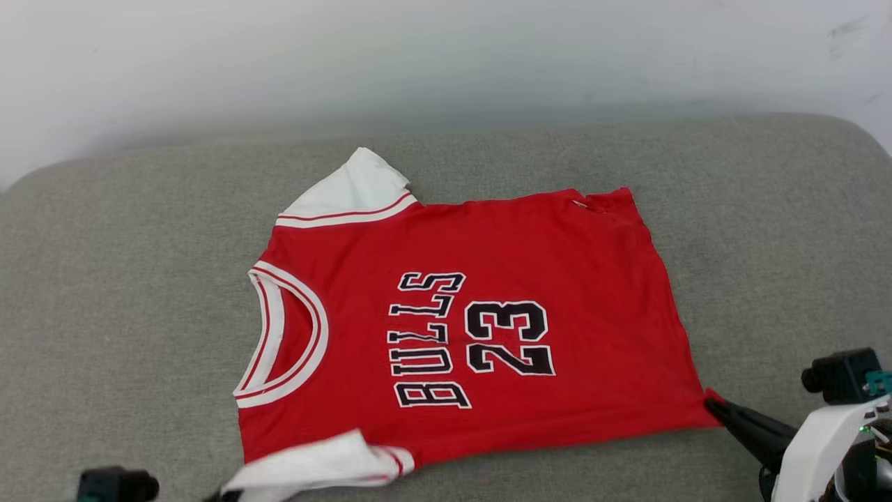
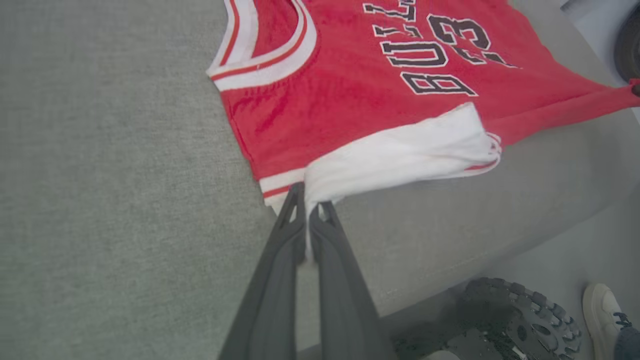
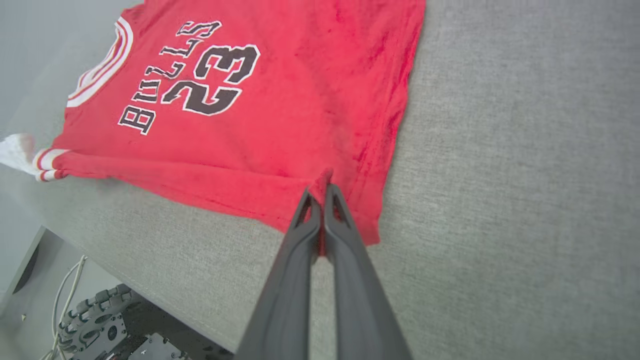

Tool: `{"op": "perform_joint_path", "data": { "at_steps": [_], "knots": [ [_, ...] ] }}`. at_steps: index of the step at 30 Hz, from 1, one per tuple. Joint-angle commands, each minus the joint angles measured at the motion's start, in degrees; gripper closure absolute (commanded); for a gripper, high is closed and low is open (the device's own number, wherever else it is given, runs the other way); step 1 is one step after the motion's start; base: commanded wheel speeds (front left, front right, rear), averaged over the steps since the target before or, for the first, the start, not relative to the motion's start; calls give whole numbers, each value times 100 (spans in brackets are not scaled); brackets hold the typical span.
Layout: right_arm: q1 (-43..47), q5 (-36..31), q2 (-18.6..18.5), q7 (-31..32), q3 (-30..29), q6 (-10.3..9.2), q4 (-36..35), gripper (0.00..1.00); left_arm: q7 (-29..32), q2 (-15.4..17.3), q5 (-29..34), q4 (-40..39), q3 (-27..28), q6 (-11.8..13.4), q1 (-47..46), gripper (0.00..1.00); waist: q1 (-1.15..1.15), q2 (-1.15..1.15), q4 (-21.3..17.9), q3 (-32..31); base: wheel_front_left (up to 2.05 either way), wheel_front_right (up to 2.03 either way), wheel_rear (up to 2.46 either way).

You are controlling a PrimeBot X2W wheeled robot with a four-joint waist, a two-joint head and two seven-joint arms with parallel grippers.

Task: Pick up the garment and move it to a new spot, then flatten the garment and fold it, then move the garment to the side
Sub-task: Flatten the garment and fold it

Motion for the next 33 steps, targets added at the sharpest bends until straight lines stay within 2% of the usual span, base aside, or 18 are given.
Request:
{"op": "perform_joint_path", "data": {
  "at_steps": [1,6,12,22,33],
  "knots": [
    [61,47,67,9,-41,-2,-43,100,-45,12,53,-22,42,6,-106,100,0,0,-6,32,0,0,0],
    [40,51,206,177,-433,-2,-346,100,-279,-63,156,-15,319,104,-674,100,0,0,-20,276,0,0,0],
    [-317,-302,398,403,-653,-2,-442,100,-189,-107,381,173,313,136,-1492,100,0,0,-47,771,0,0,0],
    [-1263,-810,717,787,-516,-2,4,100,1,-204,689,826,100,60,-2401,100,0,0,-53,1345,0,0,0],
    [-1844,-1276,882,626,-217,-3,872,99,-158,-567,1051,1700,-286,-33,-2910,100,0,0,41,1531,0,0,0]
  ]
}}
